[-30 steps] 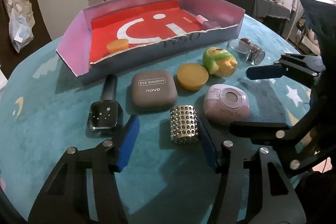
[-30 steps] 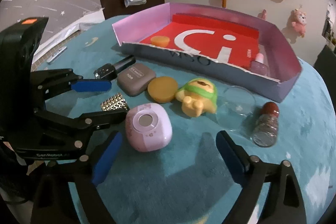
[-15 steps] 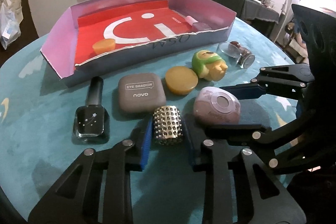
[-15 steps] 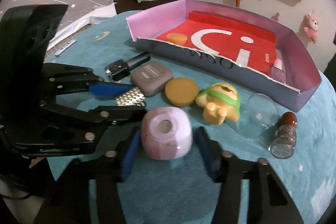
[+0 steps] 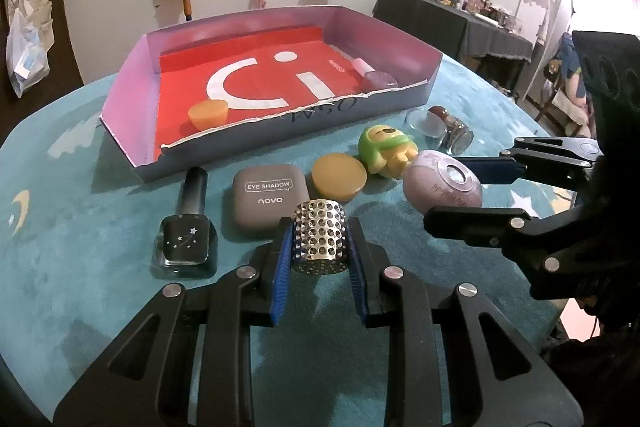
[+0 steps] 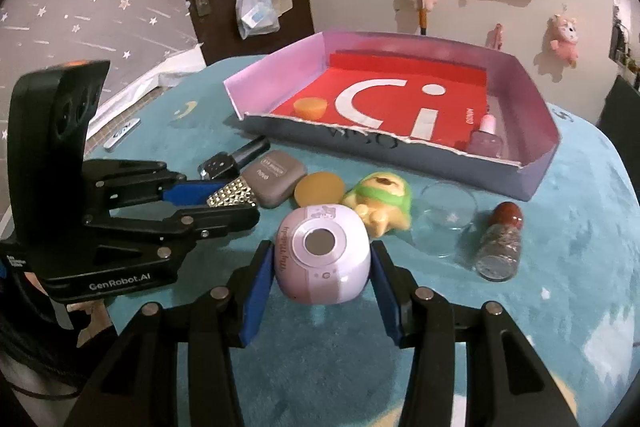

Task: Organize rigid objects
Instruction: 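Grasp the gold studded roller with the left tool while the right tool grasps the pink compact, then carry the roller and pink compact into the pink box with both tools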

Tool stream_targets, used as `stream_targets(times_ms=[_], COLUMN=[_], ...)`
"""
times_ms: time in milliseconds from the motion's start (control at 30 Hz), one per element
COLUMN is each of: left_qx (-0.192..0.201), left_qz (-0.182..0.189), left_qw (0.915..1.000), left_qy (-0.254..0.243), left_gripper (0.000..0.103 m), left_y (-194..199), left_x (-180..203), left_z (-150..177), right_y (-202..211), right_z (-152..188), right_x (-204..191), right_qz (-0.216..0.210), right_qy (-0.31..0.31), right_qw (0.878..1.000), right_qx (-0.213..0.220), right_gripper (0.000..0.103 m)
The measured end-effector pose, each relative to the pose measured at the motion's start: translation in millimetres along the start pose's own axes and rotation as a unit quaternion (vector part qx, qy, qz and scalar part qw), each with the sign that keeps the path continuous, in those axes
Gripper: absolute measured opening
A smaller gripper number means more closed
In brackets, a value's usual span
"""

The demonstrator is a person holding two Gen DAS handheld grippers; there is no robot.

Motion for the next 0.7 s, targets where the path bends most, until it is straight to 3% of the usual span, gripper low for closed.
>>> stream_targets(times_ms=[433, 700], left_qx=[0.008, 0.015], left_qz=[0.005, 0.032], left_qw=[1.0, 0.9994], left_qy=[0.0, -0.002], left_gripper=[0.024, 0.024], left_y=[6.5, 2.0], left_x=[4.7, 1.6], left_z=[-10.7, -55.7], right_y=[7.2, 15.1], right_z=[-2.0, -37.7], right_x=[7.7, 22.6], right_qz=[0.001, 0.002], right_qy=[-0.009, -0.01], right_qw=[1.0, 1.0], right_qx=[0.008, 0.027], right_gripper=[0.05, 0.05])
Point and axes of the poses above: each gripper's, at about its wrist camera, not at the fingertips, and y roughly against the way its jaws point, x to its right, z to its underside, the point moved 10 cm from there along -y, roughly the way its jaws point, and after that the axes turned 4 degrees about -x, right-handed, at the moved point
